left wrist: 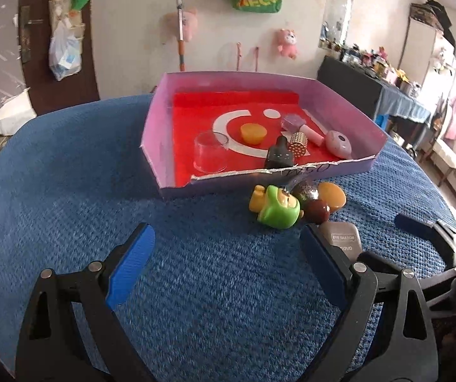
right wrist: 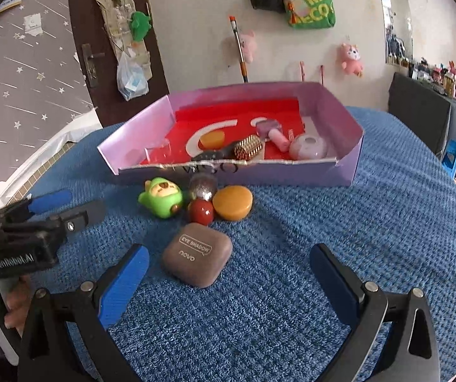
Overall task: Organize rigid objects
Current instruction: 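Withdraw both tools from the box toward the remaining objects, then grasp the green-yellow toy figure with the left tool while the right tool grasps the brown eye shadow case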
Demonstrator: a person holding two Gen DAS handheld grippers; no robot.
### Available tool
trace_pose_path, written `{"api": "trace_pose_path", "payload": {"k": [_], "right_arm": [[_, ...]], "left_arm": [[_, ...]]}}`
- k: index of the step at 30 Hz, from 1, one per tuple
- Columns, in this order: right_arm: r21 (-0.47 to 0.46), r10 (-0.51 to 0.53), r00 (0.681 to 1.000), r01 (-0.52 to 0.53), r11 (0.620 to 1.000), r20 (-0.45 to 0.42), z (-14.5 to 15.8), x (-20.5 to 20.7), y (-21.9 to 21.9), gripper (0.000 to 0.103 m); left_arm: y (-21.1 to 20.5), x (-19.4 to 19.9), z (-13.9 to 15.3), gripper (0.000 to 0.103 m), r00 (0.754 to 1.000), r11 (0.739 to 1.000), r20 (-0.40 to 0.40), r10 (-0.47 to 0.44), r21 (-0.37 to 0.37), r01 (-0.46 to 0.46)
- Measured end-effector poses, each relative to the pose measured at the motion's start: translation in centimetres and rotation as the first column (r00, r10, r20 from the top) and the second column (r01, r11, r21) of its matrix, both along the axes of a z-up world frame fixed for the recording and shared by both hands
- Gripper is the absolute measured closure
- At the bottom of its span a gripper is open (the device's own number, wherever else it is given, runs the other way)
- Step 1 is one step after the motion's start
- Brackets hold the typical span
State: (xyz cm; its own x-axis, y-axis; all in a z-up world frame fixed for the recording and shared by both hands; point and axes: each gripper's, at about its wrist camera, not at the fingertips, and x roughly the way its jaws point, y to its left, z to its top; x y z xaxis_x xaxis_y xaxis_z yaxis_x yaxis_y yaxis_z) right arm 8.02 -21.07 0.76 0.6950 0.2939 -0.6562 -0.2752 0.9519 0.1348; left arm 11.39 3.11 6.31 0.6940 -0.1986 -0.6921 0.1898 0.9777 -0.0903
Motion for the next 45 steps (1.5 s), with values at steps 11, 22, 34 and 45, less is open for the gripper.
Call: {"api": "trace_pose_path", "payload": {"k": [11, 22, 34, 45], "right_arm": [[0.025, 0.031, 0.992, -0.028, 0.999, -0.123, -2.1, 1.8, 1.7, 0.0], [-0.076, 0.008, 0.995, -0.016, 0.997, -0.104, -2.3, 2.7, 3.9, 0.01], [-0.087, 0.071, 0.996, -0.076, 0.993, -0.062, -2.5, 2.2, 5.0, 0.041], [-0.056, 0.049, 0.997, -0.046, 0.997, 0.06, -0.2, 0.1, 2.3, 0.041]], "left_arm": [[-2.3, 4.6, -0.9, 0.01, 0.986, 0.989, -0.096, -0.139, 0.03, 0.143], [-4.1, 6.6, -2.3, 0.022, 0.96, 0.973, -0.177, -0.217, 0.045, 0.228], [-5.1, 5.8, -2.9, 0.058, 0.939, 0.95, -0.148, -0.31, -0.017, 0.311], [-3.8, 3.5, 0.2, 0.058, 0.977, 0.977, -0.027, -0.213, -0.008, 0.213]]}}
